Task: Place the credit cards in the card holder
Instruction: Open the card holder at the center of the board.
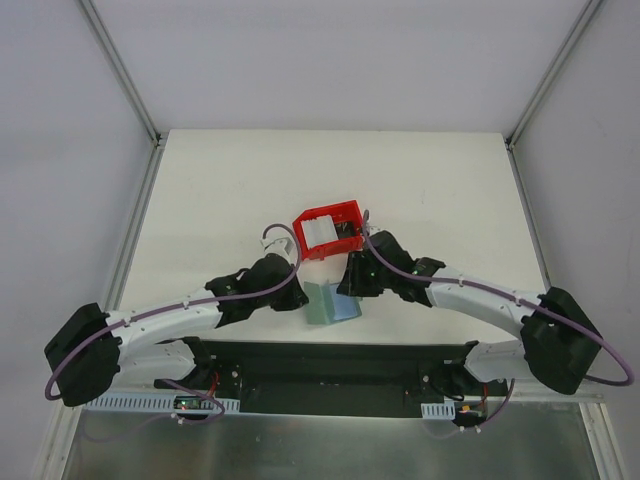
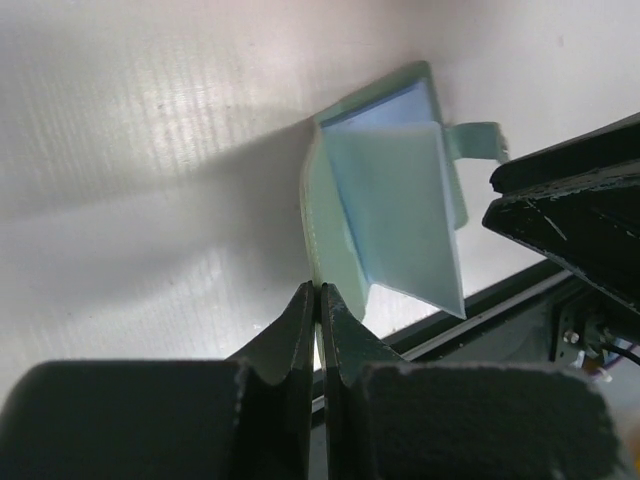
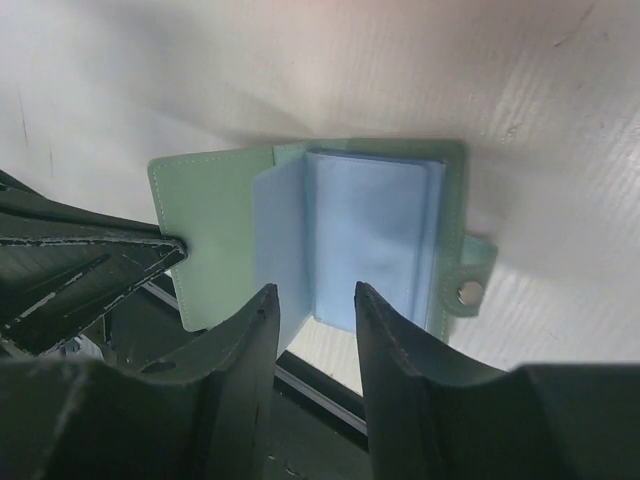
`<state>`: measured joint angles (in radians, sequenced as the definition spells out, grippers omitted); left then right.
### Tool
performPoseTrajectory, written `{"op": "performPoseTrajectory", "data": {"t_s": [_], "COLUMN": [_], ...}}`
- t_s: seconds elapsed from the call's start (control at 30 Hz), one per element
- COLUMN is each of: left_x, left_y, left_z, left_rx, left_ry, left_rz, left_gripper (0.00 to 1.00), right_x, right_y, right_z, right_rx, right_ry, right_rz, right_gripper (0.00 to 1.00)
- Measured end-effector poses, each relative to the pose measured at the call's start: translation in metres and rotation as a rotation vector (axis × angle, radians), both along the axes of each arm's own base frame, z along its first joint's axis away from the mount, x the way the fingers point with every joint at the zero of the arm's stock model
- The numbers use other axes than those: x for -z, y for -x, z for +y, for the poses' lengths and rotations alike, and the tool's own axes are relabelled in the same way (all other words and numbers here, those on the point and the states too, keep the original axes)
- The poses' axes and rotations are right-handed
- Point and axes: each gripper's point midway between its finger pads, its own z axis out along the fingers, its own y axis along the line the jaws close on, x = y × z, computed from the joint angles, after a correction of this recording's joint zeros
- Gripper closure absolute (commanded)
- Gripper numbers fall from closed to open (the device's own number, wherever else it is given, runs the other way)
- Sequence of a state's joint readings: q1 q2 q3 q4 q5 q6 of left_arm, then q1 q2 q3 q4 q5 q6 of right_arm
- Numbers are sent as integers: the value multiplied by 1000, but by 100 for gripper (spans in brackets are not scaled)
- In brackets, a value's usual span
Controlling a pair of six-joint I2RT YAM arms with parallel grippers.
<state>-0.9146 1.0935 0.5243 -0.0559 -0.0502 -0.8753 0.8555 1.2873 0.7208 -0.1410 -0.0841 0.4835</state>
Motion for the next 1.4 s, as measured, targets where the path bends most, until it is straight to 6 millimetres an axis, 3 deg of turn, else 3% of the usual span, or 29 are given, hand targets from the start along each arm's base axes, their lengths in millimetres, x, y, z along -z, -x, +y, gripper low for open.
{"op": "performPoseTrajectory", "data": {"t_s": [0.17, 0.33, 0.9, 1.27, 1.4], "left_x": [18, 33, 43, 53, 53], "left_y": [2, 3, 5, 0, -3], "left_z": [12, 21, 24, 26, 27], "left_rx": [-24, -42, -42, -55, -76], "left_ry": [-52, -92, -120, -32, 52], "left_rz": [15, 39, 59, 68, 74], "left_gripper": [100, 100, 100, 100, 100], "right_x": [15, 25, 56, 55, 46], "right_y": [3, 4, 12, 13, 14], "right_z": [8, 4, -4, 24, 39], "right_rx": [-15, -2, 21, -19, -50], "right_ry": [5, 38, 127, 25, -46], "right_rz": [44, 66, 163, 219, 213], "right_gripper": [62, 62, 58, 57, 53]}}
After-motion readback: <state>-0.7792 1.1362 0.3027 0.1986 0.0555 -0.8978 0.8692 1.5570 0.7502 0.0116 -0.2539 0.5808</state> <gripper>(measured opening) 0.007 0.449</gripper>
